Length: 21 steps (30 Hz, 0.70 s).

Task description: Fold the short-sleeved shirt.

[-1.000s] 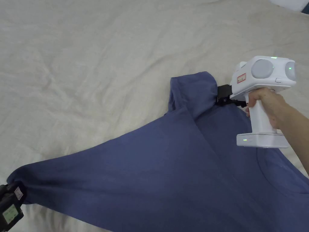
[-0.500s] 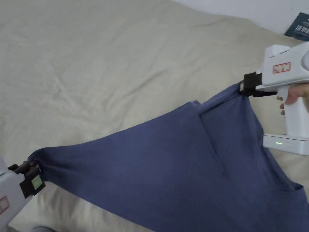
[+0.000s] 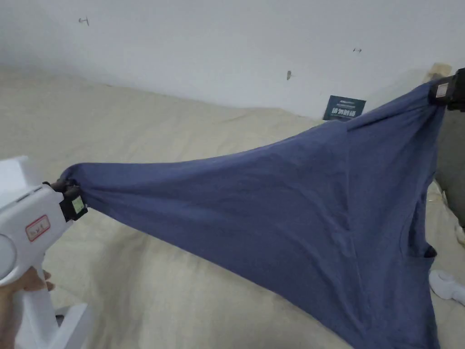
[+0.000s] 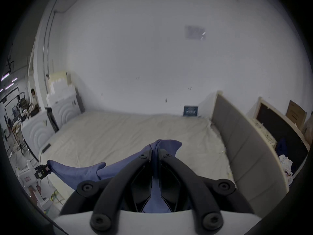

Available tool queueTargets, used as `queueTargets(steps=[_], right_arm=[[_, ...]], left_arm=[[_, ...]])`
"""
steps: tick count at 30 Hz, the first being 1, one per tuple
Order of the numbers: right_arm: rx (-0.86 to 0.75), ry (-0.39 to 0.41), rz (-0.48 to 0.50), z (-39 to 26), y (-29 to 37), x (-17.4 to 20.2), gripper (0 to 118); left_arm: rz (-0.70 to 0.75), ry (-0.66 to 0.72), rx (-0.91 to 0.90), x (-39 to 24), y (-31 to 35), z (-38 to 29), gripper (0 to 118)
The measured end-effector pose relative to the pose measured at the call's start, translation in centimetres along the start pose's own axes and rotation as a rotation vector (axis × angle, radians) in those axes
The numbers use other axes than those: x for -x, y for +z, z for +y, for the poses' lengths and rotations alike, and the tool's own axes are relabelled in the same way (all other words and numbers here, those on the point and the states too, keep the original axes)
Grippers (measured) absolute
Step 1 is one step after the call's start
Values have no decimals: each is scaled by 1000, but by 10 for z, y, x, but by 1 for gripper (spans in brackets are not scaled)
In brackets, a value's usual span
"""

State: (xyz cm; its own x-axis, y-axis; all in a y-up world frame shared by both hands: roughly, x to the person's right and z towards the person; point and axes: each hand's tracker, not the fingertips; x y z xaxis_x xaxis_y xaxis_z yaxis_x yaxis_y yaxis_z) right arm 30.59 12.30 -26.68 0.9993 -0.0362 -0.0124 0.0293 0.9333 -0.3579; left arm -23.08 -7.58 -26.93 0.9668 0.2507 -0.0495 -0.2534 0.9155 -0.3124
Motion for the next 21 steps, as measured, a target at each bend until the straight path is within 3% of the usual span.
queueTargets(steps=[6,13,21], right_arm=[[-199,-33,-72,32,100,-19,5],[-384,-92,-111,61,176,-34,5],[-467,-82,-135,102,203,-33,5]], left_arm=[[-155,-81,-195,-32,28,81,6],[-392,42,-346,-36,61,167,6],[-319,-112,-393,-55,61,249,6]])
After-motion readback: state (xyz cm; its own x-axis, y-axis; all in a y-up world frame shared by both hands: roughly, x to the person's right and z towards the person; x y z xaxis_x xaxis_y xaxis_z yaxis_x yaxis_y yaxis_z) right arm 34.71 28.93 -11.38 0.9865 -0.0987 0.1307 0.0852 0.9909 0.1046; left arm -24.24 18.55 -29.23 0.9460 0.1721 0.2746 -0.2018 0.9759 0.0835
